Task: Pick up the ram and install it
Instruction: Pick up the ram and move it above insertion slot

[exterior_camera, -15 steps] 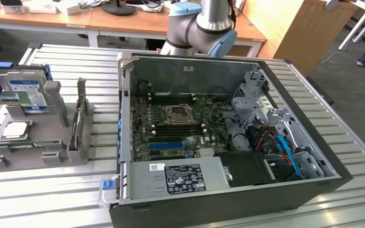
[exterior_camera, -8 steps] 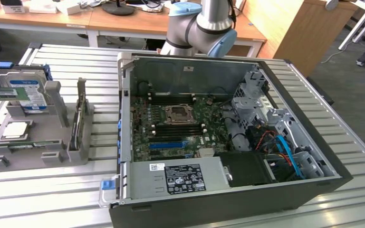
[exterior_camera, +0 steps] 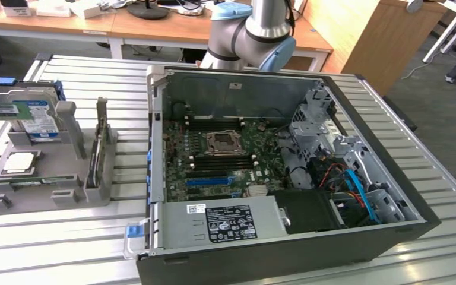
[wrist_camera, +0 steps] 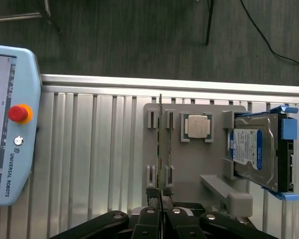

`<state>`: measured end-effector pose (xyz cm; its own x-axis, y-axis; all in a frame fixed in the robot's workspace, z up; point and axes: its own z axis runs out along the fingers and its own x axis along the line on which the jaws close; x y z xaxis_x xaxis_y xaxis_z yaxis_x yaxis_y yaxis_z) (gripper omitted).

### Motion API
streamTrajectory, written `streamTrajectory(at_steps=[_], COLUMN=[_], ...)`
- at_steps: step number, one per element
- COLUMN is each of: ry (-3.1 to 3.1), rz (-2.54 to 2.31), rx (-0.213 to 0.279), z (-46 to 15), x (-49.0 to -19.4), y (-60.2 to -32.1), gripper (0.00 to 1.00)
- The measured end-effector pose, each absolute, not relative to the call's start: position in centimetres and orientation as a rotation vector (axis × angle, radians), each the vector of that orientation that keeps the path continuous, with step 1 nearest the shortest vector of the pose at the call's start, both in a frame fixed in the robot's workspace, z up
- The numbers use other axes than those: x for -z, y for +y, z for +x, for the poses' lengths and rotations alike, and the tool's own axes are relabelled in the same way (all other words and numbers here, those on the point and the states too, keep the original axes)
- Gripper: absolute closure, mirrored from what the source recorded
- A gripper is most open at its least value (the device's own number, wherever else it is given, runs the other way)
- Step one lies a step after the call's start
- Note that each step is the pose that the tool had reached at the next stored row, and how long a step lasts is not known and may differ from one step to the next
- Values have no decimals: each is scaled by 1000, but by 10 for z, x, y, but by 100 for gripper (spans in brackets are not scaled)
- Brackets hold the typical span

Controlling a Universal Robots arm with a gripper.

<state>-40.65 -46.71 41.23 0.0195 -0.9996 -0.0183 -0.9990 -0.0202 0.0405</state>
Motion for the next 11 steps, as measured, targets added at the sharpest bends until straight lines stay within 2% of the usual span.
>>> streamTrajectory(at_steps=[11], ry=[-2188], rz=[2231], rx=[65], z=[-406], x=[-421], y=[-467], gripper=[88])
